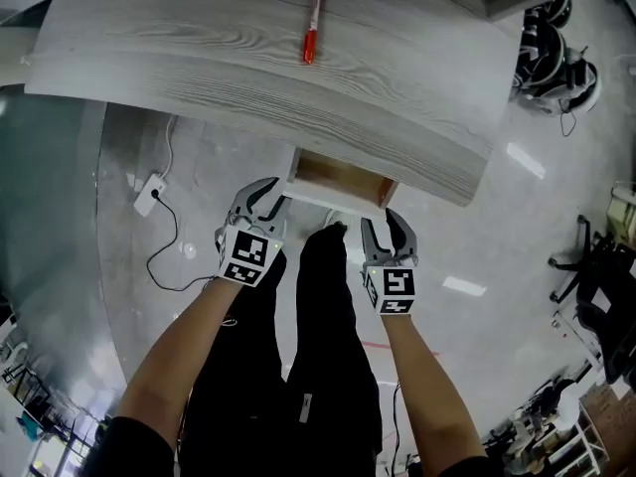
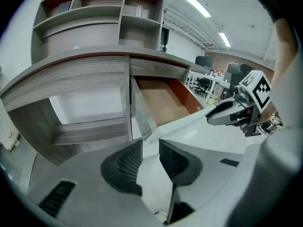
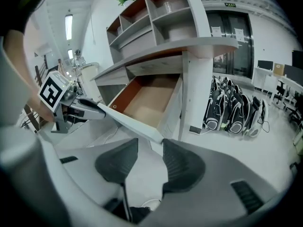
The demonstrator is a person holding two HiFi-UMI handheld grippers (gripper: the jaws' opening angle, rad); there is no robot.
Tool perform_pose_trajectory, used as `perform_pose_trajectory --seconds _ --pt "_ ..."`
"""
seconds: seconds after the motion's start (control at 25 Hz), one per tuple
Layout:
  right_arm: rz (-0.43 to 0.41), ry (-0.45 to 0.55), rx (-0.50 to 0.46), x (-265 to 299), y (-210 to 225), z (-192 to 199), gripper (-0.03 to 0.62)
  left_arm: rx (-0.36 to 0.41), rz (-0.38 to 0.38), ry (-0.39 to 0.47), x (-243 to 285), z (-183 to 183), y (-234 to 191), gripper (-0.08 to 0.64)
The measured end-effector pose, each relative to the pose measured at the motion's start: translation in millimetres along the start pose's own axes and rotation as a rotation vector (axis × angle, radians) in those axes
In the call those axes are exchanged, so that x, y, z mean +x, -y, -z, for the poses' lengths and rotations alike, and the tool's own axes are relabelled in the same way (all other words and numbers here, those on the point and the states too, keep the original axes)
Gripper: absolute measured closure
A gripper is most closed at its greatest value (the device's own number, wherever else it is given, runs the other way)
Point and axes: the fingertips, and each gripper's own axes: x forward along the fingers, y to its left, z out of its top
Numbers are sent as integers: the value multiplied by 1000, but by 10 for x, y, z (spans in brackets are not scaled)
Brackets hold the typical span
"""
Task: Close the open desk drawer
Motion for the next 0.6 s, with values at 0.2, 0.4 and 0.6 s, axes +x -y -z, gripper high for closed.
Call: perform_pose_trajectory --seconds 0.2,0.4,0.6 --pt "26 3 -7 47 90 15 430 -21 -4 9 58 -26 34 445" --pt "31 -14 18 118 98 -4 430 -37 7 8 70 -14 42 459" --pt "31 -2 26 65 84 -35 431 0 -5 9 35 -20 100 494"
